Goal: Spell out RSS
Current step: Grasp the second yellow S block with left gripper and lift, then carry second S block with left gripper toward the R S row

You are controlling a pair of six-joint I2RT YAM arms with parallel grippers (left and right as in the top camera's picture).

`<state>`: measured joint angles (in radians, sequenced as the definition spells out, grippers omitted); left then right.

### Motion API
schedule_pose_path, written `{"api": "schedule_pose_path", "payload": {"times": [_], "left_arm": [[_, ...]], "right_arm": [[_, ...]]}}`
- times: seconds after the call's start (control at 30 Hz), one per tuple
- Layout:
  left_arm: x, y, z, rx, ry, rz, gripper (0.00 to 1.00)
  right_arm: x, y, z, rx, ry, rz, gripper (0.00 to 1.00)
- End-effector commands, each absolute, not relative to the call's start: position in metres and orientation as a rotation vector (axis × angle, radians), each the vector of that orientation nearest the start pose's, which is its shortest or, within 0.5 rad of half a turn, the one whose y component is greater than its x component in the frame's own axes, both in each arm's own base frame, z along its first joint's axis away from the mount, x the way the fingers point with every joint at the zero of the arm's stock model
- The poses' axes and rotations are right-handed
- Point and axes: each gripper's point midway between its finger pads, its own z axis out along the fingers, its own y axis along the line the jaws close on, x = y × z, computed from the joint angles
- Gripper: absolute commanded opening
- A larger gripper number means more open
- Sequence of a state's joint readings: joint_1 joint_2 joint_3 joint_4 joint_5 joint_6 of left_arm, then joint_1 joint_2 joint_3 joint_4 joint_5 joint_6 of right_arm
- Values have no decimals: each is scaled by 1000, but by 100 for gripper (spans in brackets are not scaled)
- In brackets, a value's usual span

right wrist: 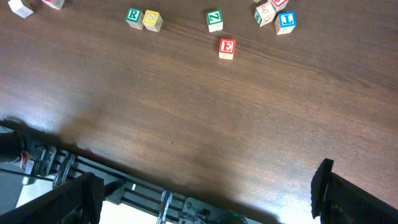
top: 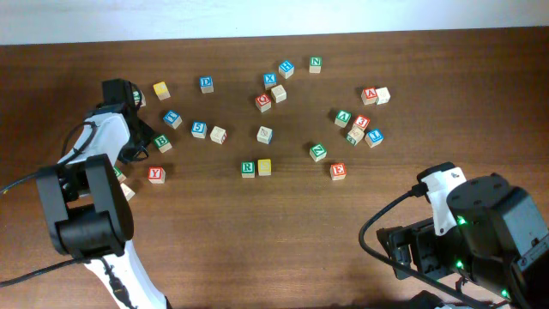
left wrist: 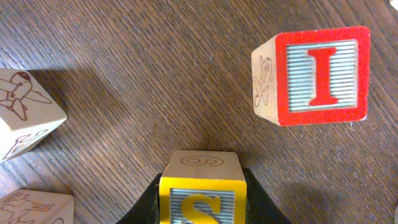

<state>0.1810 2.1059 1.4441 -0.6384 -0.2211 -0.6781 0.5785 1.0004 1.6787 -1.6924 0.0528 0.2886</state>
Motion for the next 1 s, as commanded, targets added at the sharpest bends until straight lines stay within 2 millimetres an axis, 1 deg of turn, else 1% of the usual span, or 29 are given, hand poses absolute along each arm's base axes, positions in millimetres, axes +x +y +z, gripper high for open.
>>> {"api": "schedule_pose_path", "payload": {"times": [0.0, 0.13, 0.2, 0.23, 0.3, 0.37, 0.43, 0.47, 0.5, 0.53, 0.57, 0.6, 0.63, 0.67, 0.73, 0.77, 0.8, 0.83, 0.9, 0.97], "left_arm": [[429, 121, -2, -1229, 2560, 235, 20], [429, 121, 5, -1232, 2573, 241, 16], [432, 121, 19, -1216, 2570, 237, 16], [437, 121, 28, -1177, 2570, 230, 15], [447, 118, 52, -1081, 2558, 220, 14], [456, 110, 88, -977, 2513, 202, 13], [461, 93, 127, -880, 2459, 168, 13], [463, 79, 147, -811, 2439, 149, 13], [463, 64, 161, -744, 2430, 134, 13], [462, 42, 174, -672, 2424, 110, 13], [460, 20, 181, -612, 2431, 87, 12], [457, -10, 183, -534, 2454, 61, 12], [451, -53, 179, -418, 2493, 28, 13], [446, -80, 172, -352, 2518, 8, 12], [437, -129, 162, -224, 2546, -25, 13], [432, -158, 154, -161, 2557, -51, 14], [429, -172, 148, -143, 2568, -65, 14], [425, -183, 142, -136, 2580, -73, 14], [415, -215, 123, -48, 2624, -118, 14], [406, -232, 107, 12, 2655, -109, 14]], "right_arm": [[139, 78, 327, -345, 2583, 237, 98], [139, 78, 327, -345, 2583, 237, 98], [139, 78, 327, -345, 2583, 237, 98], [139, 78, 327, -345, 2583, 237, 98], [139, 78, 327, -345, 2583, 237, 98], [139, 78, 327, -345, 2583, 237, 98], [139, 78, 327, -345, 2583, 237, 98], [139, 78, 327, -345, 2583, 237, 98], [139, 78, 327, -345, 2583, 237, 98], [139, 78, 327, -345, 2583, 237, 98], [139, 78, 327, -345, 2583, 237, 98], [139, 78, 327, -345, 2583, 237, 98], [139, 78, 327, -345, 2583, 237, 98], [139, 78, 327, -345, 2583, 237, 98], [139, 78, 327, -345, 2583, 237, 98], [139, 78, 327, -345, 2583, 237, 98], [139, 78, 327, -345, 2583, 237, 98], [139, 78, 327, -345, 2583, 237, 98], [139, 78, 327, -345, 2583, 237, 98], [139, 78, 327, -345, 2583, 237, 98]]}}
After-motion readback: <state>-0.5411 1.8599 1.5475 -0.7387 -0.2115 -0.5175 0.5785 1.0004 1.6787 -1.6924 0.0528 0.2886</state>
